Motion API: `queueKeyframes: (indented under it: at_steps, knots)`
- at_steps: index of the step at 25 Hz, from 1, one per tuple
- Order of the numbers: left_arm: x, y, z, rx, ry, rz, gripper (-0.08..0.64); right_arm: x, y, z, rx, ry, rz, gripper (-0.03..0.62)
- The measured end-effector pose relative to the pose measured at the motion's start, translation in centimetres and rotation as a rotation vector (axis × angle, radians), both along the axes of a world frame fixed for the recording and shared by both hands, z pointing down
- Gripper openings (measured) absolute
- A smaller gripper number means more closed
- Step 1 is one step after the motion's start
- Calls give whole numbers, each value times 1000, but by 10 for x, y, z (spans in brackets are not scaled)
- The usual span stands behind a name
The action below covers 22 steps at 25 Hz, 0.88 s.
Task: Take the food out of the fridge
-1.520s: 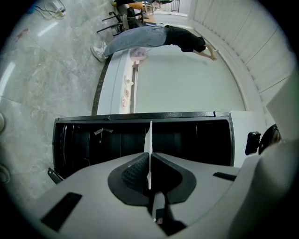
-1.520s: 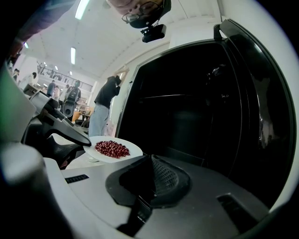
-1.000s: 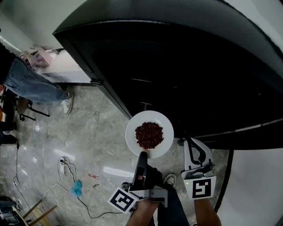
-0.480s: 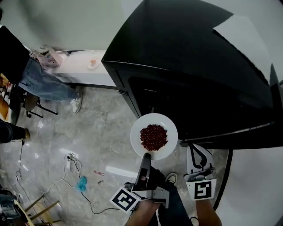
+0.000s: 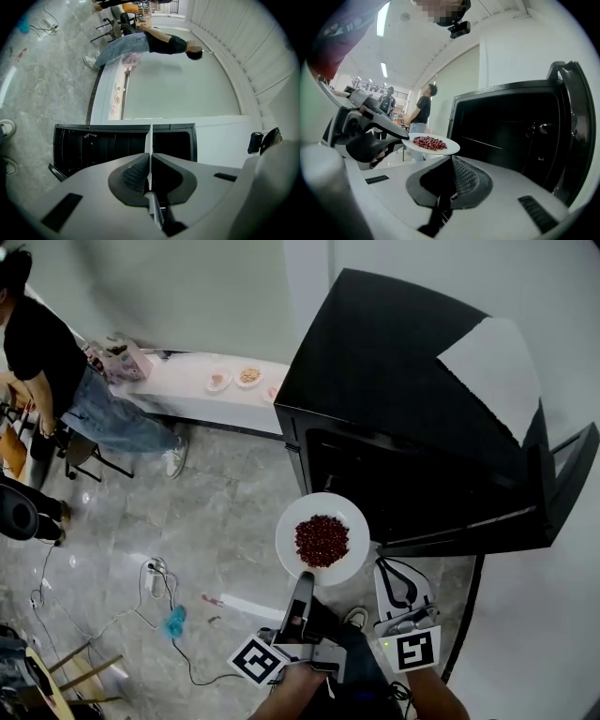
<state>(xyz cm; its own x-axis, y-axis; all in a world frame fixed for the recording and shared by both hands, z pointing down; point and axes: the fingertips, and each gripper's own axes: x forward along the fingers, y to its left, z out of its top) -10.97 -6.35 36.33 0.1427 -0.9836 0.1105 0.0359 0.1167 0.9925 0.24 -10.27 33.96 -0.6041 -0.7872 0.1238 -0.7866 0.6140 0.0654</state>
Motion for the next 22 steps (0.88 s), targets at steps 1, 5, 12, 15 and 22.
queueKeyframes:
  at_steps: [1, 5, 12, 15, 22]
  knots:
    - [-3, 4, -6, 1, -3, -6, 26, -3, 6, -5, 0, 0, -16, 23]
    - [-13, 11, -33, 15, -14, -24, 26, -12, 18, -28, 9, 12, -53, 22]
    - [-19, 39, -62, 29, -32, -22, 26, -4, 39, -70, 62, 26, -50, 23]
    - [-14, 65, -84, 34, -31, -5, 26, 5, 63, -99, 78, 57, -39, 23]
    - [-20, 65, -96, 49, -29, 0, 26, 2, 55, -127, 103, -7, -26, 23]
